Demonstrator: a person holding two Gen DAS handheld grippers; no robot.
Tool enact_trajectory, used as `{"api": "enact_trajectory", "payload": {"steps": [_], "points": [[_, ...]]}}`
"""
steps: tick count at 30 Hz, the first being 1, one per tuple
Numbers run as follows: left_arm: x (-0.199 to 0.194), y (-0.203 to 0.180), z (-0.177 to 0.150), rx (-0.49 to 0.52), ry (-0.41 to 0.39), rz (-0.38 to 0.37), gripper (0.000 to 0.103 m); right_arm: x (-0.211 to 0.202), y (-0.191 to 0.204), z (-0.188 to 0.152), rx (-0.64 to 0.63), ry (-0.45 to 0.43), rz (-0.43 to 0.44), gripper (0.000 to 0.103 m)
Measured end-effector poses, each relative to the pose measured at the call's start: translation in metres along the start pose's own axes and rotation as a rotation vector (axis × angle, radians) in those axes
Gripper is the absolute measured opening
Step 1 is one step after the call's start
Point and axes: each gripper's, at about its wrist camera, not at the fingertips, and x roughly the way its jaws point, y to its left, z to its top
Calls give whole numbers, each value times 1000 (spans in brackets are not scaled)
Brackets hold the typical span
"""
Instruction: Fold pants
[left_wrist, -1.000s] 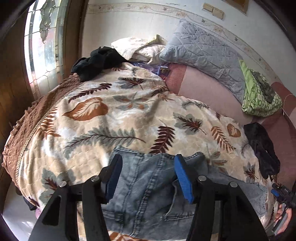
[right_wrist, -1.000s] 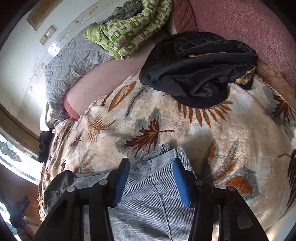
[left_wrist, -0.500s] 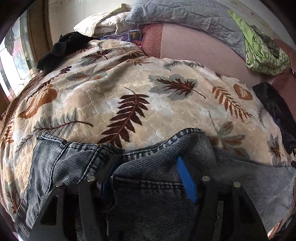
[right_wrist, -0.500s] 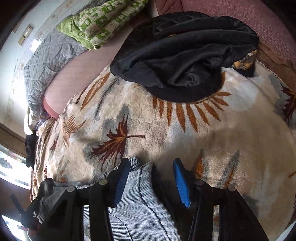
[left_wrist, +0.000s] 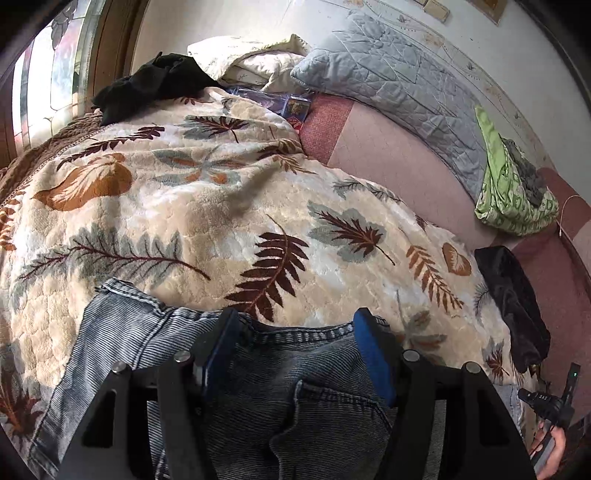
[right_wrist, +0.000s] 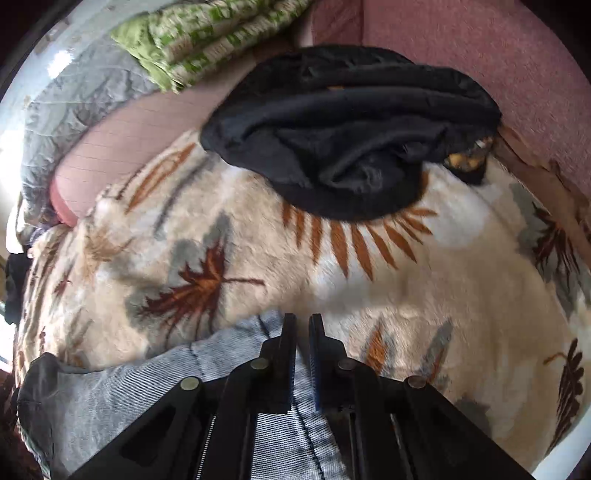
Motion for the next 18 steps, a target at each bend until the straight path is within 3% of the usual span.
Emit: {"api": "enact_trajectory", "payload": {"steps": [1,3,4,5,6,8,12,14,16,18], "points": [[-4,3,1,6,-16,39,65,-9,7,1,-22,-39,-44,7],[-13,12,6,10,-53,105,65,-42,30,0,-89,-223,-99,8],[-17,18,8,6,-70,123,65,-59,45,-3,-122,-304,-84,10],[-19,24,10,6,-77,152,66,-72,61,-6,-157,-340,-3,13],[-20,29,12,9,-76,188,66,-78,78,-9,-200,-331,135,23],[-17,40,13,11,-62,254,66,-77,122,-20,-277,-229,377,55],[-8,57,9,32,-6,356,66,-60,220,-47,-404,-75,618,57],[-4,65,7,26,16,379,66,-48,267,-60,-499,3,677,57],[-3,71,7,3,23,354,66,-36,304,-71,-581,40,706,57],[1,72,6,1,45,356,66,-18,331,-78,-607,108,756,57]]}}
